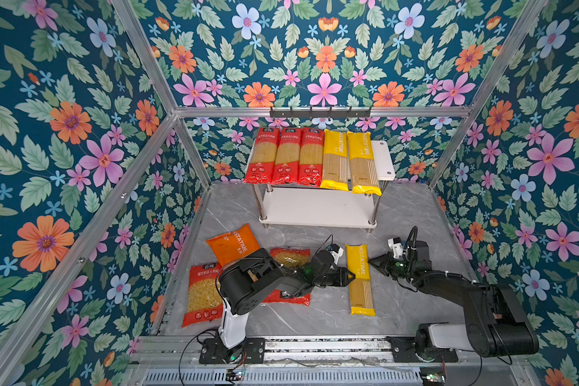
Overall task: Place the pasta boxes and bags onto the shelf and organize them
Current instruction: 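Grasp the third yellow pack with both grippers and rotate it lengthwise, then lift the third yellow pack upright with both grippers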
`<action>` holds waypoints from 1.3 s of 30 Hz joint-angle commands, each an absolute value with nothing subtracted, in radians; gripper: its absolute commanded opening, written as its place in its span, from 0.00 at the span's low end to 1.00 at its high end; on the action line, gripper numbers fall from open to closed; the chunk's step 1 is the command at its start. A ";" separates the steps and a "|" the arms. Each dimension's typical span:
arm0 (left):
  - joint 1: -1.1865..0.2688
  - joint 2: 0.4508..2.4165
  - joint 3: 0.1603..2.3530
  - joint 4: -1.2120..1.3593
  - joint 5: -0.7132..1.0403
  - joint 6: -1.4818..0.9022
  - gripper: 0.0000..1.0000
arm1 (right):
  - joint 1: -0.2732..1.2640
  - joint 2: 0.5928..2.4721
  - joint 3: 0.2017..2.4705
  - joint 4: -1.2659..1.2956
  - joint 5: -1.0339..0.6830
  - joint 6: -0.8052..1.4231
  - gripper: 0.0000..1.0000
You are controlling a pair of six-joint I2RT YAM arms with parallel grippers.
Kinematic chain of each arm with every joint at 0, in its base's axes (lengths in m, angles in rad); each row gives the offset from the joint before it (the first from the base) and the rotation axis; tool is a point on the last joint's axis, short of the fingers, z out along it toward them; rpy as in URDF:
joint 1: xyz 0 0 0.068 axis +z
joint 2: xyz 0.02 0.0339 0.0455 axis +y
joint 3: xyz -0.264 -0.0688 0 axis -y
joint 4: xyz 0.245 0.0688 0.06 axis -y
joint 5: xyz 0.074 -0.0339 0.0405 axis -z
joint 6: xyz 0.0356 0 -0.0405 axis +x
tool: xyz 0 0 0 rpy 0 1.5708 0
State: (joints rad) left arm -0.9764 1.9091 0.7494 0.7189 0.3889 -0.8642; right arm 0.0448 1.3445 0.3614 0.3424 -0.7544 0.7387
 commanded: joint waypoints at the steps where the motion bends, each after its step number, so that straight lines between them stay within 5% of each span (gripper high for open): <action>1: -0.970 1.894 0.730 0.810 0.406 -0.866 0.42 | 0.053 1.336 0.377 0.343 -0.756 0.714 0.12; 6: -0.966 1.913 0.742 0.775 0.389 -0.859 0.42 | 0.055 1.374 0.466 0.096 -0.645 0.651 0.49; 12: -0.968 1.959 0.813 0.661 0.350 -0.825 0.41 | 0.126 1.485 0.521 0.073 -0.621 0.612 0.58; 16: -0.968 1.981 0.812 0.698 0.353 -0.846 0.33 | 0.169 1.591 0.538 0.200 -0.745 0.643 0.49; 23: -0.951 1.896 0.737 0.768 0.381 -0.852 0.26 | 0.169 1.531 0.464 0.431 -0.845 0.707 0.17; 30: -0.937 1.773 0.675 0.781 0.406 -0.821 0.37 | 0.169 1.418 0.382 0.599 -0.856 0.745 0.02; 39: -0.910 1.574 0.499 0.981 0.447 -0.785 0.65 | 0.170 1.156 0.311 0.741 -0.838 0.742 0.00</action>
State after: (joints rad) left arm -0.9096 1.6051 0.5362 0.8310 0.4118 -0.8108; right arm 0.1684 1.2175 0.3138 0.5873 -0.8066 0.7254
